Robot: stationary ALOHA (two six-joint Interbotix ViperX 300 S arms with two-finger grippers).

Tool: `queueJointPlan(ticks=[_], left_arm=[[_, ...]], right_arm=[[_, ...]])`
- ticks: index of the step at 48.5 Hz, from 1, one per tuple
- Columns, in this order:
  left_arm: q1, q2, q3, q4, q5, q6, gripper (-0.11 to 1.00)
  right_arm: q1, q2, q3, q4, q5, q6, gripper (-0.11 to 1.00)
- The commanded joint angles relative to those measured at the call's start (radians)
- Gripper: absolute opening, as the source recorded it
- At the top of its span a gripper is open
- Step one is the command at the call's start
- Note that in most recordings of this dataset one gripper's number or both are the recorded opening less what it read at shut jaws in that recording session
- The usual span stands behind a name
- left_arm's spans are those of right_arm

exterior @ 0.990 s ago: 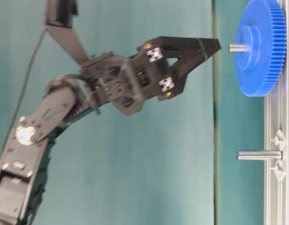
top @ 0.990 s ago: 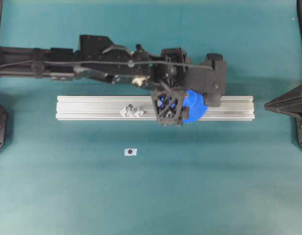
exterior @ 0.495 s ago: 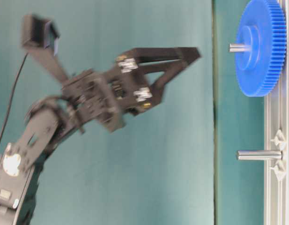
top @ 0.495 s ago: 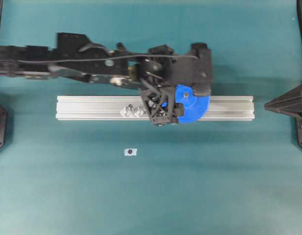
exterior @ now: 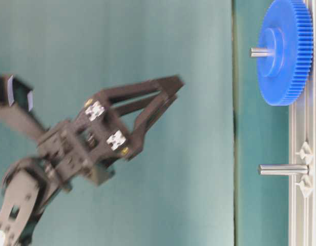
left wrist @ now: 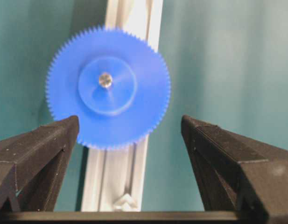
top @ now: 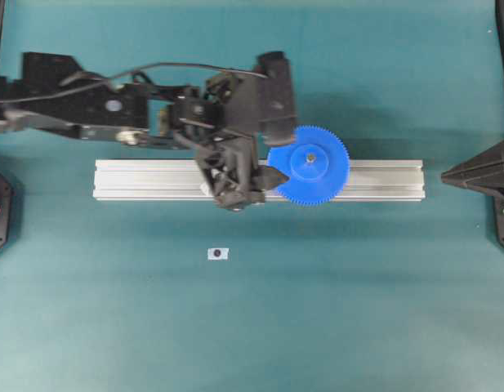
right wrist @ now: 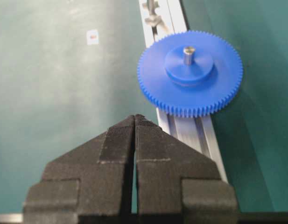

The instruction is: Find the location of the shaft and insert the large gear.

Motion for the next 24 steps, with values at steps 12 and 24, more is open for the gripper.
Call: queueJointPlan(ticks=[12, 24], left_arm=[[-0.003, -0.146, 0.094, 0.000, -0.072, -0.014, 0.90], [-0.014, -0.219, 0.187, 0.000, -0.117, -0.008, 0.90]], right_arm=[[-0.003, 0.006, -0.017, -0.002, -0.008, 0.011, -0.01], [-0.003, -0.015, -0.014, 0.002, -0.017, 0.012, -0.01]])
